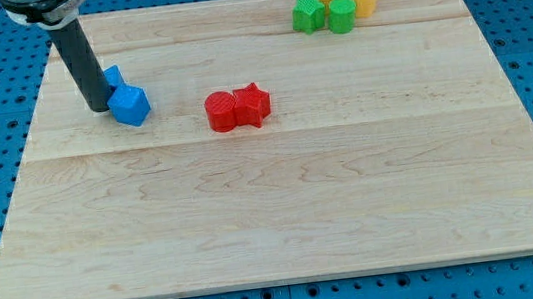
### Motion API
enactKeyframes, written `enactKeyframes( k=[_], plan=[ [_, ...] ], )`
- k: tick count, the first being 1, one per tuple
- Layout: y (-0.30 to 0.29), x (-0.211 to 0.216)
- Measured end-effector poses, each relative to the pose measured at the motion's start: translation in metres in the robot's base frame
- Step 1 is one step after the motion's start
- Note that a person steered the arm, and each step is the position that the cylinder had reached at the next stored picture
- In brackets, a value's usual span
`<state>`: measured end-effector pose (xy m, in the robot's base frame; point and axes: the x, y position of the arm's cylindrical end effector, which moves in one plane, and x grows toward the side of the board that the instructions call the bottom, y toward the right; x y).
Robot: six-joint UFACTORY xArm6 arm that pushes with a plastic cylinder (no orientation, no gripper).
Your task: Slide the triangle close to the cube
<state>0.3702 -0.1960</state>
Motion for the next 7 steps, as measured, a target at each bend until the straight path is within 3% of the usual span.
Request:
enactKeyframes(
  k=[2, 3, 4, 5, 6, 7],
  plan=[
    [0.104, 0.008],
    [0.082, -0.017],
    [0.106, -0.051],
    [0.067, -0.094],
    [-0.008, -0.096],
    [-0.036, -0.061]
  ],
)
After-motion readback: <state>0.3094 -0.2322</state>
